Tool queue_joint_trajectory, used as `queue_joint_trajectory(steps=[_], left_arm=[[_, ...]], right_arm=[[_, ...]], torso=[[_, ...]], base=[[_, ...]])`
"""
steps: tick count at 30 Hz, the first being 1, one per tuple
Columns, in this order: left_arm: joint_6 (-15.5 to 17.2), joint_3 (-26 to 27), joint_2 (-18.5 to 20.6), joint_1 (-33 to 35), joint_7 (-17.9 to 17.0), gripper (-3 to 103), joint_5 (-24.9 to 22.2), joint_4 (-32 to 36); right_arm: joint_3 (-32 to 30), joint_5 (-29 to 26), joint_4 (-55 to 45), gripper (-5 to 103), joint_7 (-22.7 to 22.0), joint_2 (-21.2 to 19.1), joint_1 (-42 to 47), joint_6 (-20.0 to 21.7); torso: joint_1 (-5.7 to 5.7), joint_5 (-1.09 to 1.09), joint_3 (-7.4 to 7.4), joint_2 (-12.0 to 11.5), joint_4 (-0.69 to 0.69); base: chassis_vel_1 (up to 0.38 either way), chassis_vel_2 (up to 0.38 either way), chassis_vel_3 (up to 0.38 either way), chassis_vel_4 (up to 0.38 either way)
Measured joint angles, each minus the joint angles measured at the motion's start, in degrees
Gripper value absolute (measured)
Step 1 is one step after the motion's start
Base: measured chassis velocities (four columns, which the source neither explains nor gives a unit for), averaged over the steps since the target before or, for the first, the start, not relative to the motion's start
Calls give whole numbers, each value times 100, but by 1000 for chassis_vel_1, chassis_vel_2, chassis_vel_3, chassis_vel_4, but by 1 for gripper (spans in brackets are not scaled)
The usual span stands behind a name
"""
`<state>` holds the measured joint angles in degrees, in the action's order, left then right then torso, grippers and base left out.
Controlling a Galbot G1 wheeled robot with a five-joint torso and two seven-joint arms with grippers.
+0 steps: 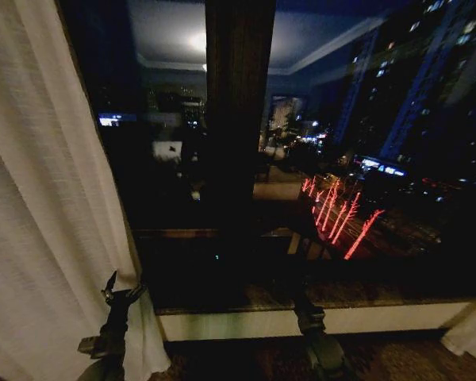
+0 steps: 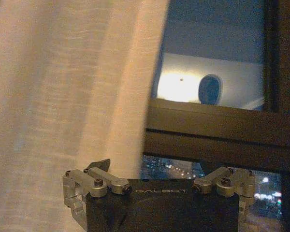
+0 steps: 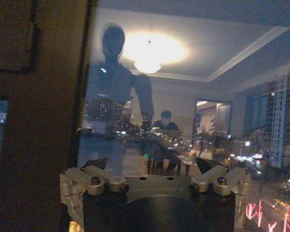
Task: Open the curtains by pulling them apart, changing their state from closed to fully open.
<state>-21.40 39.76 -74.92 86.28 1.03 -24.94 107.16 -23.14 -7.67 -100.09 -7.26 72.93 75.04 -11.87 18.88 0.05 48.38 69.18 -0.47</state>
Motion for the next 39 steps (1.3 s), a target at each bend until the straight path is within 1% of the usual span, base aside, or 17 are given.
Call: queue_joint_trajectory(steps=[6, 8, 18, 21, 33, 39], left_arm=[[0, -1, 0, 0, 1, 100, 0, 0], [0, -1, 0, 0, 1, 100, 0, 0], [0, 1, 1, 0, 0, 100, 0, 0], [0, 3, 2, 0, -1, 100, 0, 0], [0, 2, 1, 0, -1, 100, 0, 0], [0, 2, 1, 0, -1, 100, 0, 0]], right_arm=[[-2, 0, 0, 100, -1, -1, 0, 0], [-1, 0, 0, 100, -1, 1, 0, 0], [1, 0, 0, 100, 0, 2, 0, 0], [3, 0, 0, 100, 1, 2, 0, 0], [1, 0, 0, 100, 1, 2, 0, 0], [2, 0, 0, 100, 1, 2, 0, 0]], torso=[[-1, -3, 0, 0, 0], [-1, -10, 0, 1, 2], [-1, -4, 0, 1, 1], [-1, -8, 0, 1, 2], [-1, -4, 0, 0, 1], [-1, -7, -1, 1, 2]], base=[[-27, -30, 25, 19], [24, 15, -27, -8], [95, 56, -101, -63], [66, 55, -72, -52], [19, 9, -19, -12], [64, 41, -68, -44]])
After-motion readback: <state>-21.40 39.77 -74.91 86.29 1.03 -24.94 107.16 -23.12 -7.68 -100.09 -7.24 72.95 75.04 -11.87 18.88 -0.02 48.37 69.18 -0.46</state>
